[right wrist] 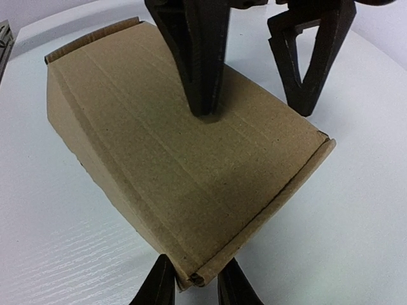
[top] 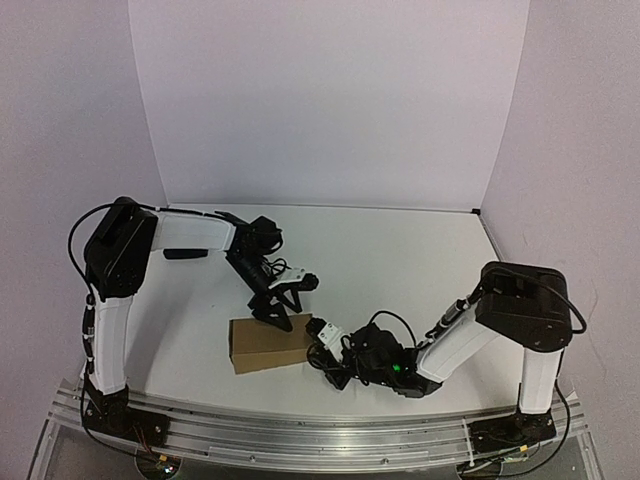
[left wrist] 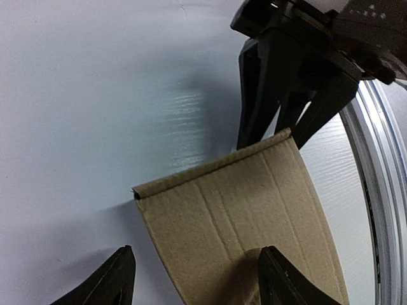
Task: Fold the paper box
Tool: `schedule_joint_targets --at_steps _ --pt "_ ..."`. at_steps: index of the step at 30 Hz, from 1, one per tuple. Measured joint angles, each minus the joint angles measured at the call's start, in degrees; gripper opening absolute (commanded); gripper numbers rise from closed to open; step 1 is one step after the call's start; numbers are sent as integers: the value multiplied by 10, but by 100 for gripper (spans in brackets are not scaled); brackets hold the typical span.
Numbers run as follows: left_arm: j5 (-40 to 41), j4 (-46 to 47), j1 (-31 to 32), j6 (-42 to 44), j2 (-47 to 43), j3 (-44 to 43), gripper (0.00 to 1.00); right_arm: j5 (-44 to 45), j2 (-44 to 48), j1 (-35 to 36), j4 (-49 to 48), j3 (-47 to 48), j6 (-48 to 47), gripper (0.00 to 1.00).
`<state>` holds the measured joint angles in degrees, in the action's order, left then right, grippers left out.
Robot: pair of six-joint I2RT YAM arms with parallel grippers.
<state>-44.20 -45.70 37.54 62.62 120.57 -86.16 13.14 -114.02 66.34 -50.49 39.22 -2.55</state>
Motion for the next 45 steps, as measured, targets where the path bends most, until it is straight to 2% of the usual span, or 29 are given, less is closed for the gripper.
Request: schedule_joint_targets --at_steps 7,11,14,21,25,30,33,37,45 --pt "16 11 -5 -8 0 -54 76 65 0 19 -5 1 39 10" --pt "8 37 -35 -71 -39 -47 77 89 0 22 -6 3 62 9" --pt "29 85 -56 -134 -129 27 78 98 0 22 -7 6 78 9" --pt "117 195 -62 -337 -446 288 76 126 1 22 -11 1 132 6" --pt "140 229 -46 -407 -552 424 76 149 11 22 -15 -38 173 7" --pt "161 267 -8 -439 -537 511 76 153 32 22 -23 -73 189 9" --pt "173 321 7 -445 -495 515 75 152 50 22 -20 -92 187 9" --pt "191 410 28 -445 -457 530 67 155 85 22 5 -111 183 9" --pt "220 463 98 -416 -391 526 66 167 112 22 50 -115 199 8"
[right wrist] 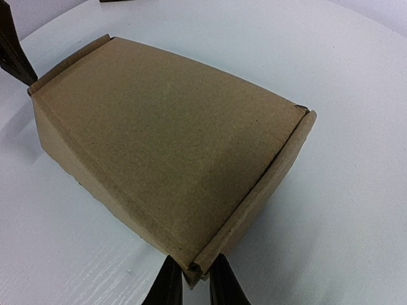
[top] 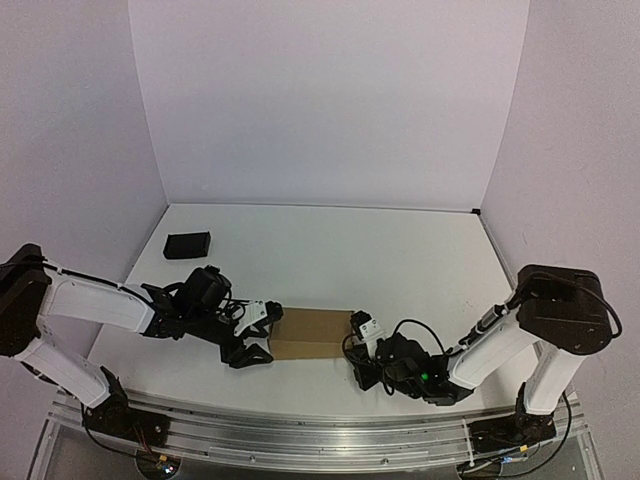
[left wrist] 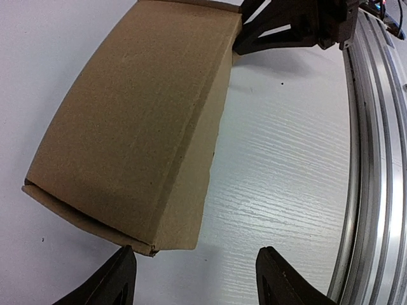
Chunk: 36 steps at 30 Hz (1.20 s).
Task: Fold the paper box
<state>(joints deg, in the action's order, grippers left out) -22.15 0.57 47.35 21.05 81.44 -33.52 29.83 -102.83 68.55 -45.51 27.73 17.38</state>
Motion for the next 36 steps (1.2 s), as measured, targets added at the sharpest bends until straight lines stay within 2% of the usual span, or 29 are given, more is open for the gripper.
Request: schedule_joint_targets --at_steps 3,8,13,21,30,36 --pt "14 25 7 -40 3 -3 67 8 17 0 7 -18 10 8" --pt "29 121 19 -103 5 6 68 15 71 -1 38 -43 7 10" --pt "20 211 22 -138 37 40 69 -13 78 -19 50 -45 -12 10" --pt "21 272 22 -177 68 78 70 -56 78 -55 53 -47 -31 13" --pt "46 352 22 -180 138 78 54 -98 77 -59 54 -48 -50 13" --pt "32 369 23 -165 167 70 38 -109 75 -64 55 -48 -55 12"
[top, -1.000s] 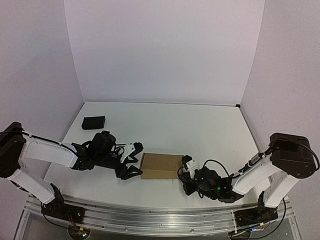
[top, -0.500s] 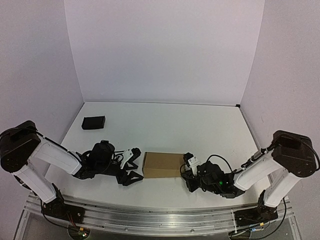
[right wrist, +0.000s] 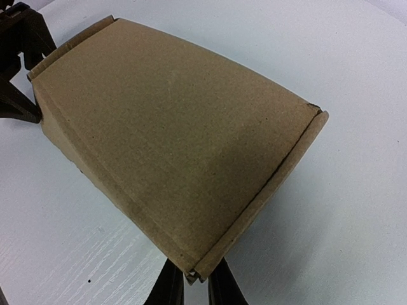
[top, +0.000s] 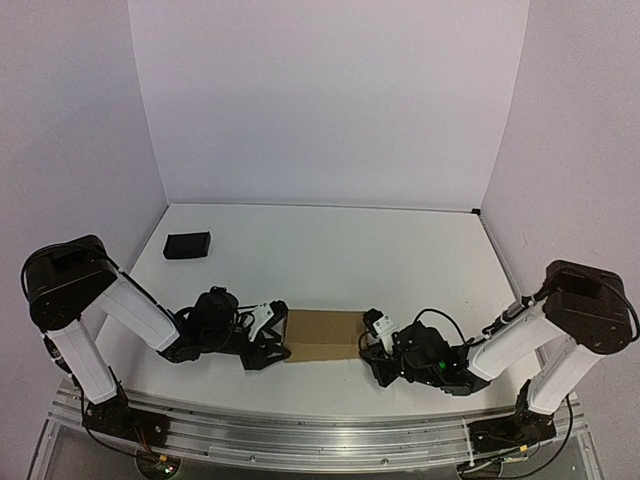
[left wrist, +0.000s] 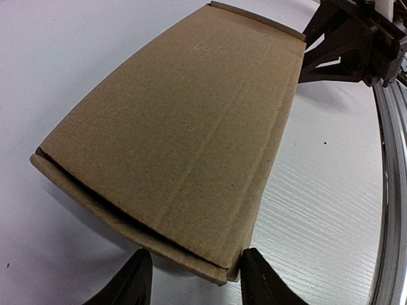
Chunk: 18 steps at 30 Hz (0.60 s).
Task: Fold the paper box
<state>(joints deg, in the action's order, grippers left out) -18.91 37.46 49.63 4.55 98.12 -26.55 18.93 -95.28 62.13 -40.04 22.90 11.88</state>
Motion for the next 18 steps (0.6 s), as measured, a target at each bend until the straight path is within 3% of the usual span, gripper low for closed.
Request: schedule_joint_targets --at_steps 13,18 --pt "-9 38 -6 82 6 8 1 -32 -8 -21 -7 0 -17 10" --pt "-14 46 -6 99 6 15 0 -46 -6 -27 -6 1 -32 9"
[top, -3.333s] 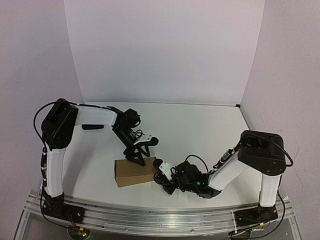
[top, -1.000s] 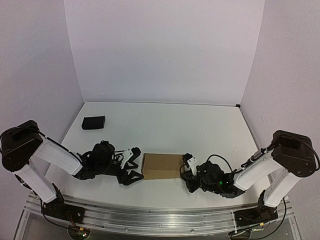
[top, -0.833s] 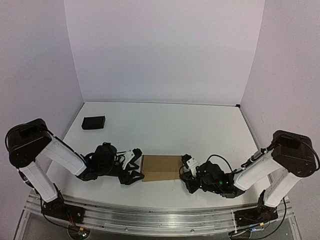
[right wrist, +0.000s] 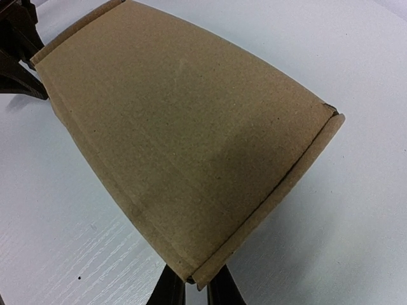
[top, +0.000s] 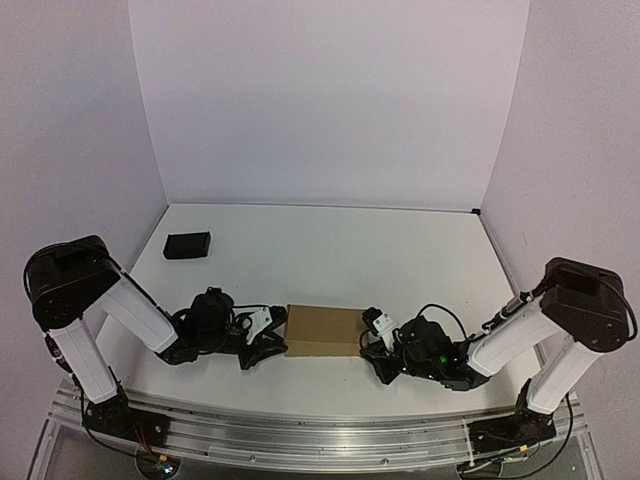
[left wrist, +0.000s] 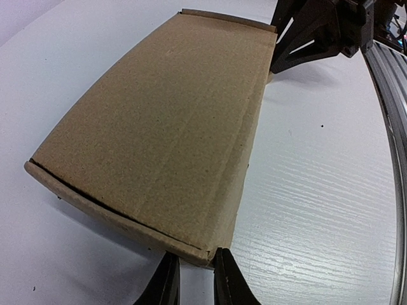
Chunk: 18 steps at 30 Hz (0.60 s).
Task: Fold the paper box
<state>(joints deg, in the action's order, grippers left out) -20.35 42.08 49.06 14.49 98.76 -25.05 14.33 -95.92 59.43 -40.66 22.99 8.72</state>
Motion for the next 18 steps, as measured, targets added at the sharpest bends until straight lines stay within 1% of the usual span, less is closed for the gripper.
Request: schedule_joint_targets --at_steps 1,5,6,8,9,12,15,18 --pt "0 2 0 5 0 1 0 -3 0 -1 1 0 -3 11" --pt "3 6 0 20 0 4 0 -13 5 -6 8 0 -9 30" --pt "6 6 0 24 0 4 3 -15 7 -6 12 0 -11 33" --pt "6 6 2 29 0 4 13 -18 11 -6 23 0 -12 34" --pt "4 6 3 31 0 4 16 -19 13 -6 28 0 -13 34" --pt "-4 6 6 30 0 5 20 -17 15 -6 46 2 -14 36" --pt "-9 5 9 25 0 9 29 -13 15 -6 56 2 -14 44" --pt "-12 4 12 20 0 10 34 -10 15 -6 60 3 -19 50"
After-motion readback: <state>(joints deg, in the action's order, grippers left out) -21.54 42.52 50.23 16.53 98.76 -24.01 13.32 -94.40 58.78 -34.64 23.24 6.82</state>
